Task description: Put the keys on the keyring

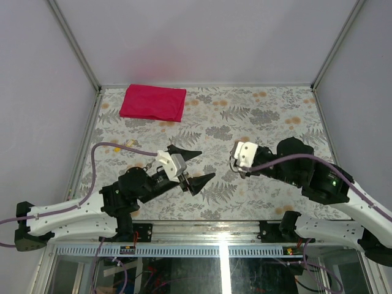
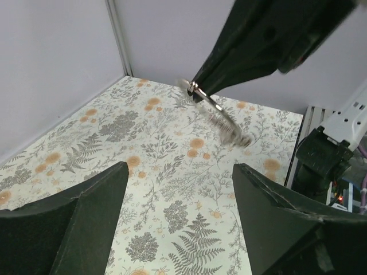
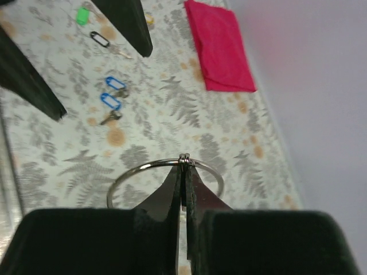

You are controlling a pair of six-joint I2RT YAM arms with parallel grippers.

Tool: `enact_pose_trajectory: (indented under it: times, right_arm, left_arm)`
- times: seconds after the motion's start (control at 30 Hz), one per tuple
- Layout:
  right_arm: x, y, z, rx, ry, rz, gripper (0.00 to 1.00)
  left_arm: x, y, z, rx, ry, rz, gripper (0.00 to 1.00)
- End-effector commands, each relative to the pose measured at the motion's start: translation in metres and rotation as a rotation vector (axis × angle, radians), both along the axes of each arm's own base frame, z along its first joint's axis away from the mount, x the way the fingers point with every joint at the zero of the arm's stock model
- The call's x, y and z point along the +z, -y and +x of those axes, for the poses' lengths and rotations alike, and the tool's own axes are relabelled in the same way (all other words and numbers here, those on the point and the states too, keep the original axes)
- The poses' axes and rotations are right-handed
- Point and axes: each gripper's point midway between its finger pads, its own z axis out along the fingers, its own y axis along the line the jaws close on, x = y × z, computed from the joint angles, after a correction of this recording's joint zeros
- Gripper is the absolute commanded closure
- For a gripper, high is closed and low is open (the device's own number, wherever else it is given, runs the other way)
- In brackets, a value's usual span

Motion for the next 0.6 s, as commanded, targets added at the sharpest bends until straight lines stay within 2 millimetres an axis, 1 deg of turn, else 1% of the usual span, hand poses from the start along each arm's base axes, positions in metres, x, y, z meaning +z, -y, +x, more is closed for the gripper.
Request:
enact_pose_trajectory:
  times: [0.0, 0.13, 0.2, 0.3, 0.37, 0.5, 0.53, 0.57]
  right_arm:
    - [-0.012, -0.002, -0.022, -0.097, -0.363, 0.077, 0.99]
    - [-0.011, -0.005, -0.03, -0.179, -0.541, 0.11, 1.0]
    - [-0.011, -0.004, -0.03, -0.234, -0.603, 0.1, 1.0]
    - [-0.015, -0.004, -0.028, -0.311, -0.669, 0.049, 1.0]
    - [-0.016, -0.003, -0.027, -0.349, -0.697, 0.031, 1.0]
    - [-0.013, -0.004, -0.03, -0.387, -0.756, 0.031, 1.0]
    - [-0.015, -0.005, -0.031, -0.393, -0.771, 0.023, 1.0]
    - [-0.01, -0.006, -0.033, -0.389, -0.781, 0.034, 1.0]
  left_arm:
    - [0.037, -0.005, -0.005, -0.021, 0.144, -0.169, 0.24]
    - [0.038, 0.0, -0.005, -0.026, 0.189, -0.167, 0.21]
    - [0.039, 0.002, -0.005, -0.026, 0.214, -0.171, 0.19]
    - [0.04, 0.004, -0.004, -0.024, 0.238, -0.176, 0.17]
    - [0.037, 0.007, -0.005, -0.033, 0.256, -0.161, 0.17]
    - [0.022, 0.018, -0.007, -0.063, 0.302, -0.082, 0.2]
    - [0.018, 0.021, -0.009, -0.074, 0.315, -0.059, 0.2]
    - [0.014, 0.024, -0.012, -0.09, 0.33, -0.035, 0.22]
